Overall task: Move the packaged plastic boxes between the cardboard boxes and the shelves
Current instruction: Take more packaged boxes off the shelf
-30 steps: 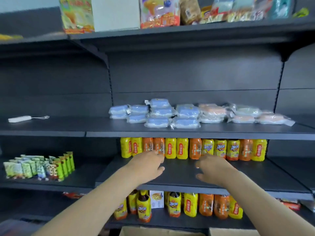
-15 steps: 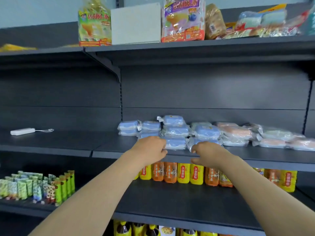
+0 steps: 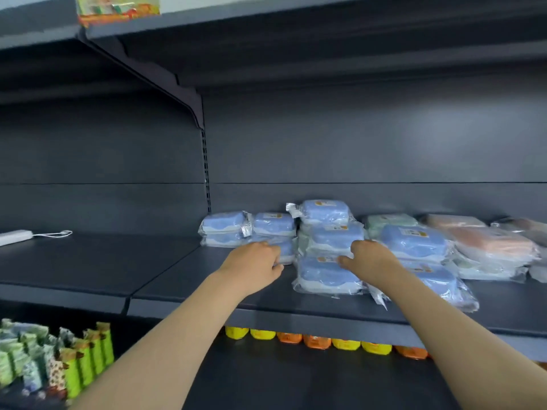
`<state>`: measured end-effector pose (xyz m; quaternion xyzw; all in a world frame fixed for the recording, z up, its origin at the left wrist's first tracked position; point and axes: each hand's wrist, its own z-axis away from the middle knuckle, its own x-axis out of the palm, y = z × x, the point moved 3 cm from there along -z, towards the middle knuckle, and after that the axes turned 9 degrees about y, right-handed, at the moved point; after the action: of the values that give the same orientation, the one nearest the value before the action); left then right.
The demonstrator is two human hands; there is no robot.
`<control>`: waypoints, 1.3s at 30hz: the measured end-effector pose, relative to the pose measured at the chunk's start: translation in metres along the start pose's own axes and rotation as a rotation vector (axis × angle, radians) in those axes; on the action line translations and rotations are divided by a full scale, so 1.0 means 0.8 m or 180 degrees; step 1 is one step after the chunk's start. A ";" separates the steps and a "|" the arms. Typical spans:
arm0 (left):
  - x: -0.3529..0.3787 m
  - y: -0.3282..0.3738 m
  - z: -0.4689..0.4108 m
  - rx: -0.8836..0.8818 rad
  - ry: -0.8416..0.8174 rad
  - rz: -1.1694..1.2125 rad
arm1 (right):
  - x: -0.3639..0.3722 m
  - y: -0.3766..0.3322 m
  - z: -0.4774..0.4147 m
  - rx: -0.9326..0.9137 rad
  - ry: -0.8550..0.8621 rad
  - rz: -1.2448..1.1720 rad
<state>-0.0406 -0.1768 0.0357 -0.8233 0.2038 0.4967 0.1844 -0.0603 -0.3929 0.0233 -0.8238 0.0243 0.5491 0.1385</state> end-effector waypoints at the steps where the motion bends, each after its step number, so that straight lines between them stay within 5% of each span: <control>1: 0.008 -0.007 -0.007 0.0011 -0.0019 -0.0035 | 0.007 0.000 -0.004 0.0134 -0.0072 -0.0075; 11: 0.086 -0.095 -0.075 -0.0850 0.0126 0.0361 | 0.051 -0.016 -0.006 0.0757 -0.0282 -0.0988; 18: 0.137 -0.132 -0.116 -0.1897 -0.0362 0.1309 | 0.066 -0.028 0.004 0.0939 -0.0249 -0.1596; 23: 0.166 -0.131 -0.123 -0.2004 -0.0756 0.1659 | 0.060 -0.031 0.015 0.1178 -0.0348 -0.1509; 31: 0.177 -0.136 -0.104 -0.2431 -0.0061 0.3733 | 0.055 -0.059 0.039 0.1283 0.0049 -0.1780; 39: 0.162 -0.159 -0.047 -0.2608 0.0442 0.4377 | 0.062 -0.079 0.074 0.1691 0.0578 -0.2825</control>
<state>0.1081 -0.1073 -0.0505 -0.5447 0.4777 0.4820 -0.4927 -0.0815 -0.3114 -0.0302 -0.7356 -0.1768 0.3389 0.5592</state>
